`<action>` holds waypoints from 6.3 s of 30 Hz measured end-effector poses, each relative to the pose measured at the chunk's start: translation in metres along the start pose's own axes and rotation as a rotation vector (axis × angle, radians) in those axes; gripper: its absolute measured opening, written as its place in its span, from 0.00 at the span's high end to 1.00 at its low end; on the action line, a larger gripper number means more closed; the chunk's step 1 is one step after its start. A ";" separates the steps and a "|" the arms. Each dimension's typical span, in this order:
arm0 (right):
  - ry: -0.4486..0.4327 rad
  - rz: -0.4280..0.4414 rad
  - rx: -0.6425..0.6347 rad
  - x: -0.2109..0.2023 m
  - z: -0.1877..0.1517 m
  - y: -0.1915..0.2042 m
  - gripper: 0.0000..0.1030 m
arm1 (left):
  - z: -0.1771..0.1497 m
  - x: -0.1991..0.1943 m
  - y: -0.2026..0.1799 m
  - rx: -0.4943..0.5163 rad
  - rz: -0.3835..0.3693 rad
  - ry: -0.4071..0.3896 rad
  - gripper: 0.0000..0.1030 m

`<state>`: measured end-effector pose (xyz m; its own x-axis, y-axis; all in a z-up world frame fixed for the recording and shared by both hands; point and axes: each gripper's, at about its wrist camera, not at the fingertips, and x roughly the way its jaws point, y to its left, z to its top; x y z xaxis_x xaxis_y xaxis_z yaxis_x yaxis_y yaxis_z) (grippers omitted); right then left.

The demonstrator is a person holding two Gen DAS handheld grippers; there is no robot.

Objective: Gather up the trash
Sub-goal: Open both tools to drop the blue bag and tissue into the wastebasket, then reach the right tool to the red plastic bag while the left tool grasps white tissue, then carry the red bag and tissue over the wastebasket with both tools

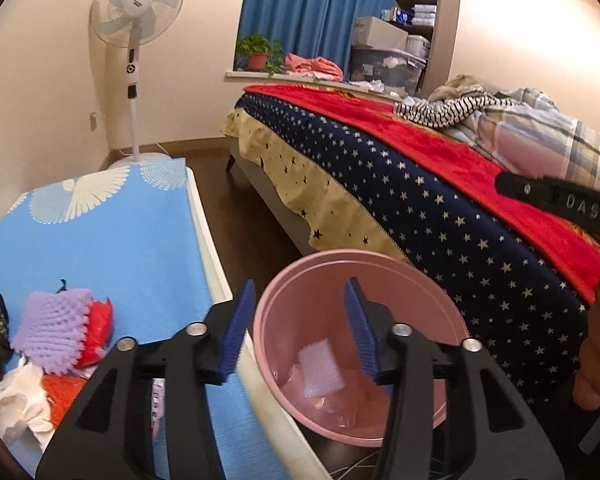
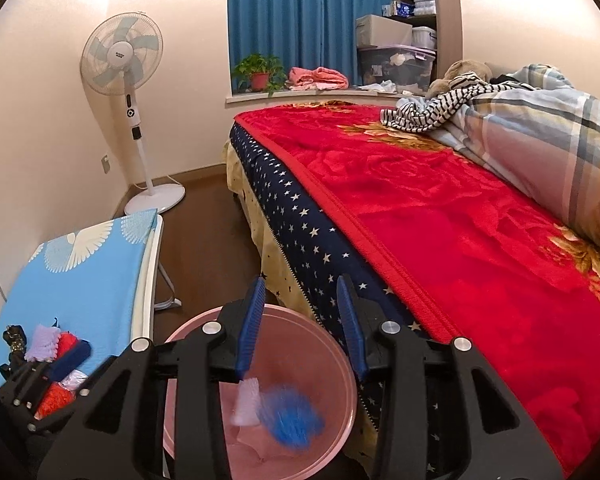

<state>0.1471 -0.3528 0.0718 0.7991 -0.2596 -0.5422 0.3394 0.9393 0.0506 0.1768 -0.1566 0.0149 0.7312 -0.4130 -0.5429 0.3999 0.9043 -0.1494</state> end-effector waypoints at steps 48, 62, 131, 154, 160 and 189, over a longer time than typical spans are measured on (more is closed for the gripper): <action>-0.088 0.270 -0.104 -0.064 -0.029 0.095 0.62 | -0.059 -0.125 0.119 -0.197 0.333 -0.109 0.41; 0.032 0.422 -0.146 -0.042 -0.071 0.162 0.63 | -0.085 -0.124 0.152 -0.304 0.455 -0.067 0.41; 0.092 0.521 -0.121 -0.056 -0.079 0.143 0.87 | -0.062 -0.142 0.116 -0.212 0.349 -0.144 0.99; 0.021 0.389 -0.036 -0.054 -0.064 0.101 0.87 | -0.034 -0.129 0.068 -0.146 0.237 -0.197 0.99; -0.010 0.311 -0.004 -0.052 -0.057 0.077 0.87 | -0.028 -0.117 0.051 -0.125 0.199 -0.201 0.99; 0.011 0.038 0.186 -0.023 -0.057 -0.003 0.87 | -0.015 -0.033 -0.014 -0.086 -0.101 -0.110 0.99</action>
<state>0.0994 -0.3365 0.0364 0.8077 -0.2214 -0.5464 0.3960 0.8904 0.2246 0.1389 -0.1537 0.0225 0.7475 -0.5072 -0.4288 0.4291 0.8616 -0.2711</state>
